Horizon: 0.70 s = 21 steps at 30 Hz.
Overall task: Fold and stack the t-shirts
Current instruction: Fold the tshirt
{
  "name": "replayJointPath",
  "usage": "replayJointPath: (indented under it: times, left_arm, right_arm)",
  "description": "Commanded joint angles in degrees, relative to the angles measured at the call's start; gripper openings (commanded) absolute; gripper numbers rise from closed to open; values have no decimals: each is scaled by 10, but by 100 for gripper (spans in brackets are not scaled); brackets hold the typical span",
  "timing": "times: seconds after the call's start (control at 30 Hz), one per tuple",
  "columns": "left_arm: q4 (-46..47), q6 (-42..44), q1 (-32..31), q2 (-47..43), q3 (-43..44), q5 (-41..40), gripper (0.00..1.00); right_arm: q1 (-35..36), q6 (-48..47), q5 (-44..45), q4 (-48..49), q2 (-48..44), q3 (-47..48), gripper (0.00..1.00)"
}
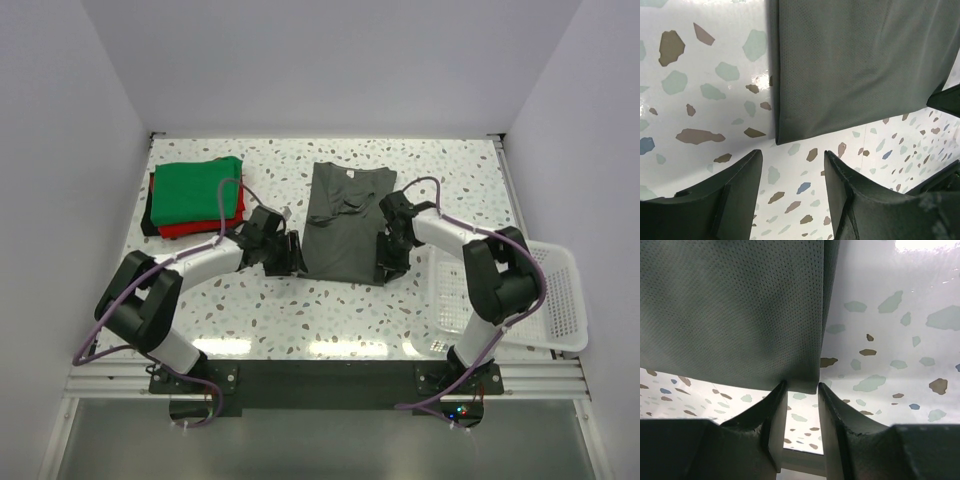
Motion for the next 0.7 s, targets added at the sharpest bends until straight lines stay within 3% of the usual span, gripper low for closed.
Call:
replayJointPath:
  times: [0.0, 0.67]
  left_arm:
    - [-6, -12, 1, -16, -8, -18, 57]
    - [29, -18, 0, 40, -4, -6, 47]
  right_arm:
    - [0, -9, 1, 6, 8, -9, 34]
    - [-7, -14, -8, 13, 17, -17, 27]
